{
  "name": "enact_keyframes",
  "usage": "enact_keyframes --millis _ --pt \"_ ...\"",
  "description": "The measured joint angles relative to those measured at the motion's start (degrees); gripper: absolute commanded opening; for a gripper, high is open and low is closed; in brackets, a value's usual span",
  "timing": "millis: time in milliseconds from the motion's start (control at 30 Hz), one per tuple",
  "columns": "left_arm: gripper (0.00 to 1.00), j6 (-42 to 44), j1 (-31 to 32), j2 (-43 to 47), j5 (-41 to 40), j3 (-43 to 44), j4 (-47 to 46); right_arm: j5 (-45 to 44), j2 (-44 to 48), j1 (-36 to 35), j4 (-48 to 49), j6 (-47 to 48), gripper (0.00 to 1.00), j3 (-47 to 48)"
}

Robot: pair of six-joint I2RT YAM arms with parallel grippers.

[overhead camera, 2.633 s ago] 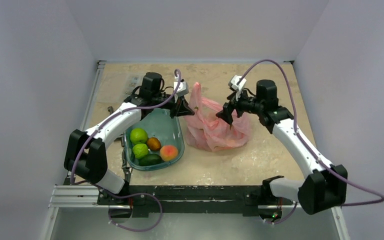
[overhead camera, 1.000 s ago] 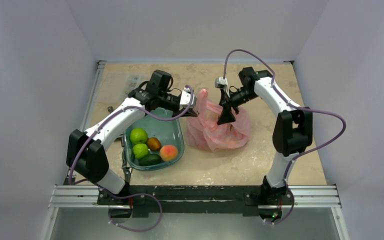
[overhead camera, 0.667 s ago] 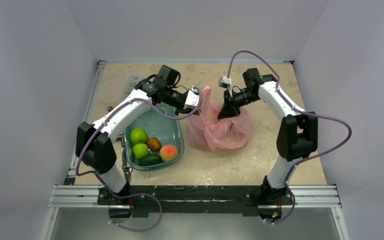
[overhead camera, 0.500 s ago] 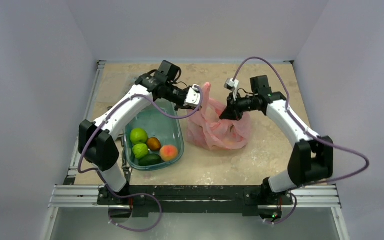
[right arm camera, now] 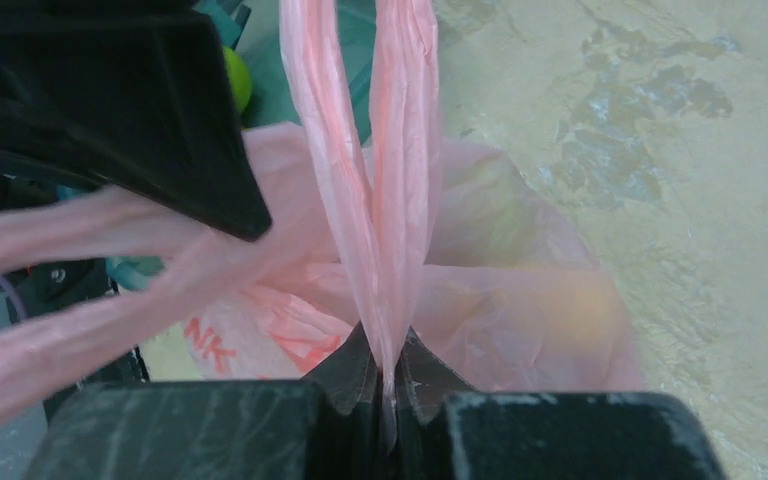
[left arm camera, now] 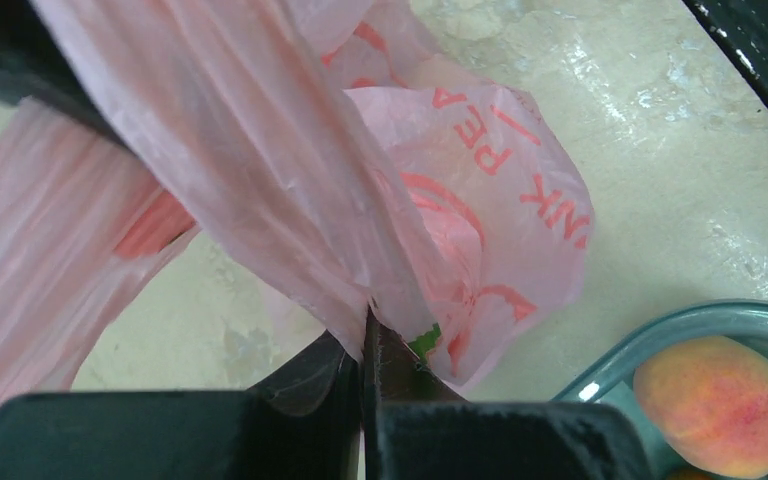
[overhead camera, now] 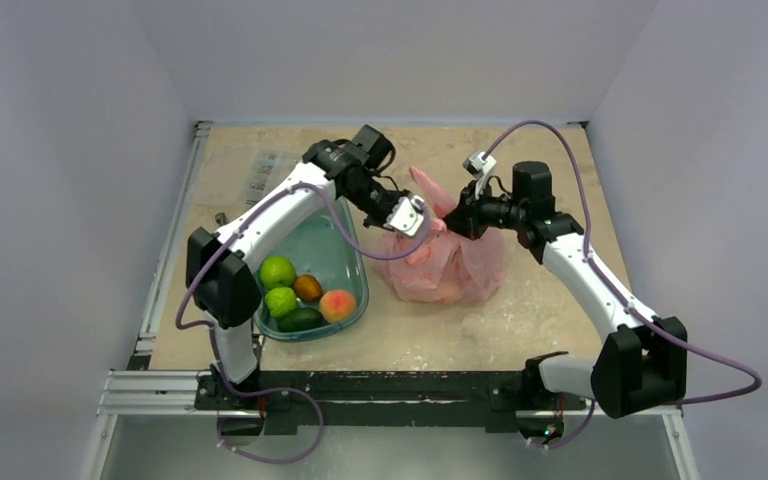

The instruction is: Place the fake fruits into the plastic bag and tie a complex knot

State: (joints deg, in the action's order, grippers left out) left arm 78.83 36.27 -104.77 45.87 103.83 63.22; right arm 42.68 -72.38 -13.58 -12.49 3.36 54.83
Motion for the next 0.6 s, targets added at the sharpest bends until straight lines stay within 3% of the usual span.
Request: enact_keyframes --millis 333,433,600 --pt "0.0 -4.02 2.97 -6.8 -4.44 1.51 -0.33 8.41 0.09 0.0 -8.24 11.93 0.68 0.52" --pt "0.0 -5.81 2.97 -6.75 -5.29 1.42 -1.79 9.62 0.09 0.09 -11.93 15.58 0.77 1.05" --pt "0.0 -8.52 2.97 -6.21 -7.21 -1.55 -5.49 11.41 0.09 0.15 -16.22 19.19 0.84 2.34"
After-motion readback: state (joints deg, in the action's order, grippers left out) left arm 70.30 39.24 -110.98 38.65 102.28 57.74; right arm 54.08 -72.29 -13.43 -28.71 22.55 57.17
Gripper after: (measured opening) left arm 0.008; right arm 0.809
